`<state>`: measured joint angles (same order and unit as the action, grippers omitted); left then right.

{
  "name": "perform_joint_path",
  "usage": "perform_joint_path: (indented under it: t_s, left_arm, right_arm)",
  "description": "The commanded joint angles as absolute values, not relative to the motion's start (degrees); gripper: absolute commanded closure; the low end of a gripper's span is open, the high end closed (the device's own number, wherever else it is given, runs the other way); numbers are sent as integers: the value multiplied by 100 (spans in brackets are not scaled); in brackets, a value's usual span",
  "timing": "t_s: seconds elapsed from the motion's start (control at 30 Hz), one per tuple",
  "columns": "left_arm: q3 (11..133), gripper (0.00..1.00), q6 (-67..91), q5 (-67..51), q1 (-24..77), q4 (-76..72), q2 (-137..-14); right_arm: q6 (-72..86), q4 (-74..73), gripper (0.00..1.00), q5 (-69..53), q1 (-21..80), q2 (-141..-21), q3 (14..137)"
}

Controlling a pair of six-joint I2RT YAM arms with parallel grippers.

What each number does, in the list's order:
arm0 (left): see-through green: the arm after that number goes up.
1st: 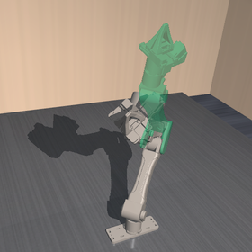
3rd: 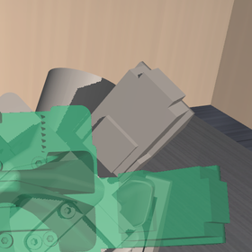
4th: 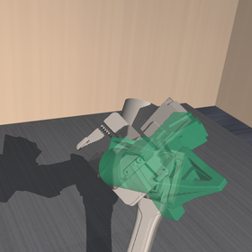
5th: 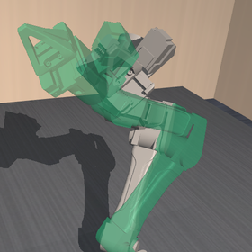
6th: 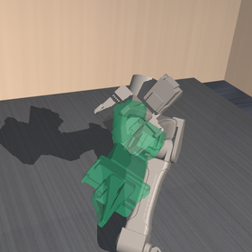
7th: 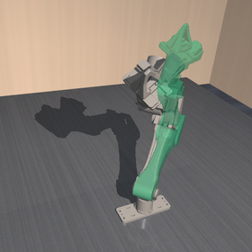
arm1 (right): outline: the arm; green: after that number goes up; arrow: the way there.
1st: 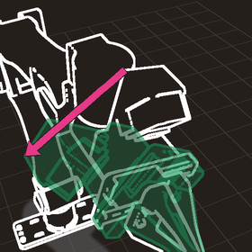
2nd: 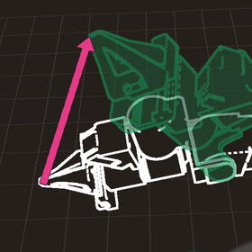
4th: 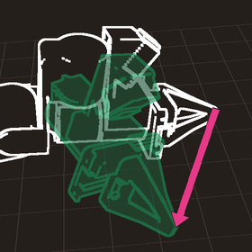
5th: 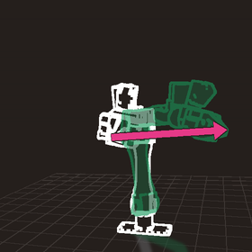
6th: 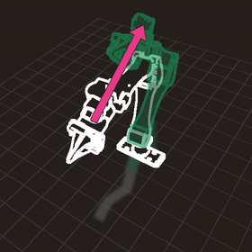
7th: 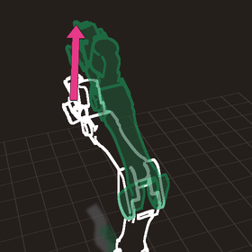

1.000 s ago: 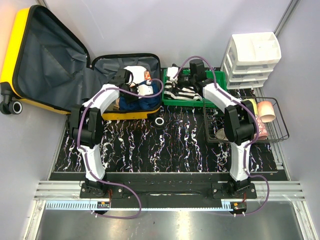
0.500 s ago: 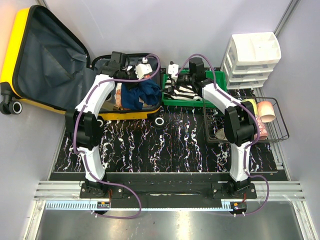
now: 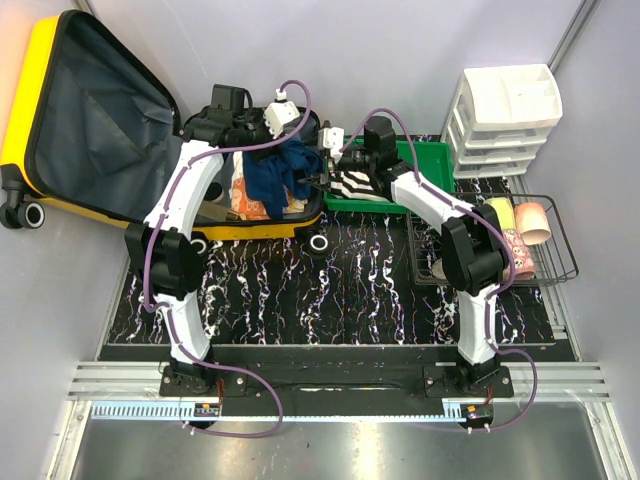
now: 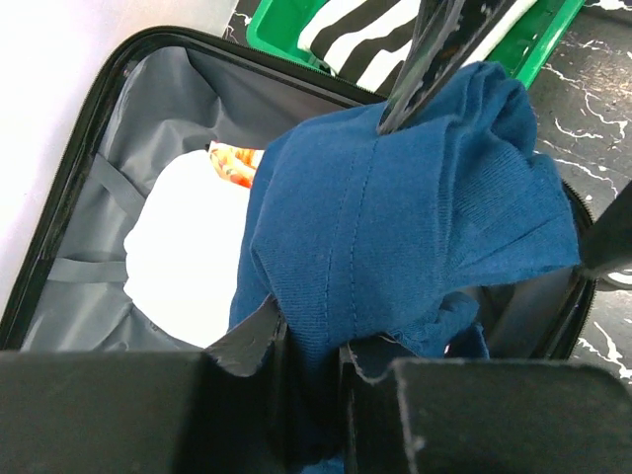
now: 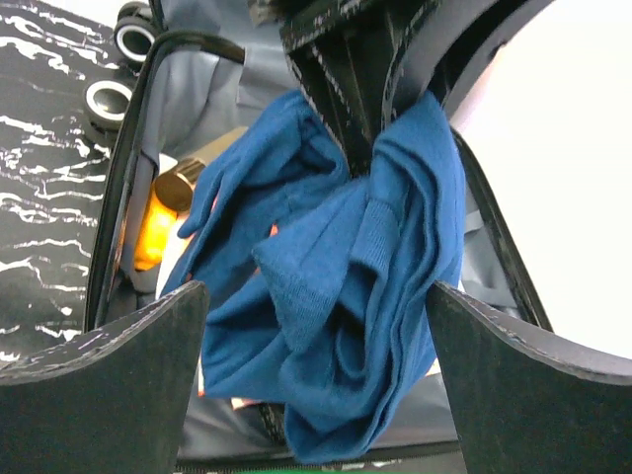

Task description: Open, take out, and arrange the luggage

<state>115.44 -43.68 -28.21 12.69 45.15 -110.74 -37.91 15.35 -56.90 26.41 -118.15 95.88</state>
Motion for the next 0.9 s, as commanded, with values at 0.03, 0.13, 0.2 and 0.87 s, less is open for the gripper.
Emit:
perform_joint_path:
  t_s: [0.03,0.13,0.2,0.87]
  left_arm:
    - [11918,100,-4113,-3076,1309,4263,-11004]
    - [11935,100,-3920,-3155,1318,4175,-10969]
    - [11936,100,-3780,-3190,1327,4122,-10942]
    - [11848,17,-2989,-2936,1521,3762,-10758]
  right_arm:
    - [-3243,2259,0,-5476,2856,-11812,9931]
    - [-3427,2101,0,-5327,2935,-11918,10028]
    - [-3691,1847,0,-5116,2953,-12014,10090]
    - [-3701,1460,100,-3086,2725,-11839,10221]
